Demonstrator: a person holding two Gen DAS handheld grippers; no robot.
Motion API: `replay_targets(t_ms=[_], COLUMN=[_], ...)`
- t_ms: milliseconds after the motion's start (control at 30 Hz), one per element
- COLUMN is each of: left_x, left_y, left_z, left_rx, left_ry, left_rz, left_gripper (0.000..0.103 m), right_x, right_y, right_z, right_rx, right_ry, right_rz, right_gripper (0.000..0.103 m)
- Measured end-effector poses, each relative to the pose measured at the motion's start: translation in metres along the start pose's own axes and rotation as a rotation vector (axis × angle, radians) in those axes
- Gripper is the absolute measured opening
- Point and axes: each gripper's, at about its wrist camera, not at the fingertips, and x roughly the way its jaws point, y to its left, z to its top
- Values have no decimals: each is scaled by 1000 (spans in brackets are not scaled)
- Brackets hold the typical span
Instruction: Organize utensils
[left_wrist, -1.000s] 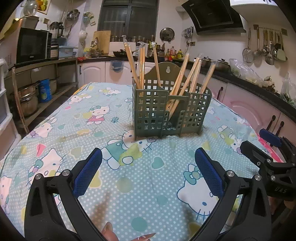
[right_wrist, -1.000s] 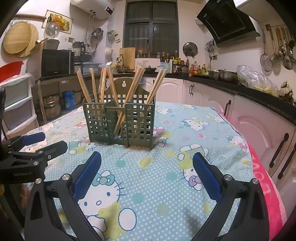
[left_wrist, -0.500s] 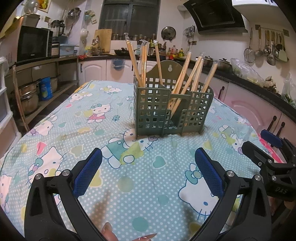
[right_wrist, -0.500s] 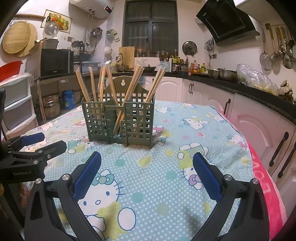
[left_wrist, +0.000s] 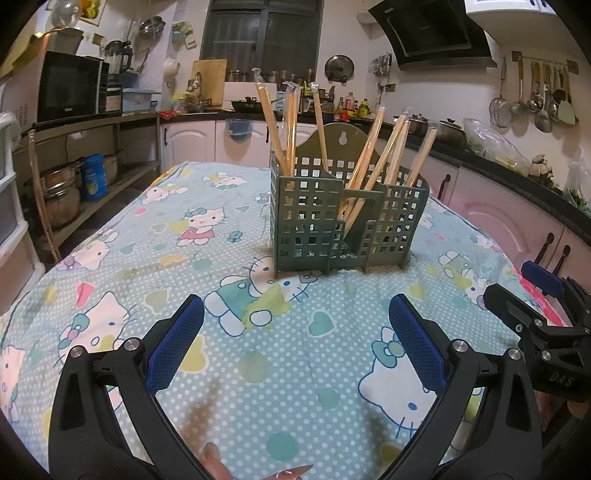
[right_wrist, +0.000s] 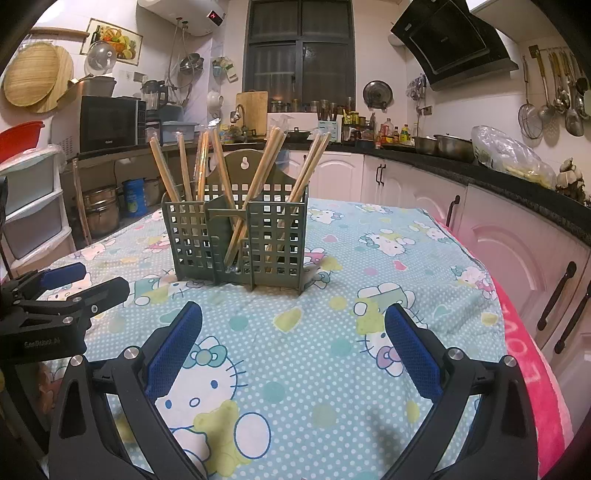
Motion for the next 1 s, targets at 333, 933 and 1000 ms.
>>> replay_targets(t_ms=[333, 933, 1000], left_x=[0, 1, 1], left_y=[0, 0, 1], left_z=[0, -1, -1], left_rx=[1, -2, -5], left_ry=[2, 0, 0], left_rz=[-1, -2, -2], left_gripper=[92, 92, 92], right_x=[1, 1, 2], right_y=[0, -2, -2], right_z=[-1, -1, -1], right_rx=[0, 2, 2], right_ry=[1, 1, 4], right_rz=[1, 1, -1], right_gripper=[97, 97, 97])
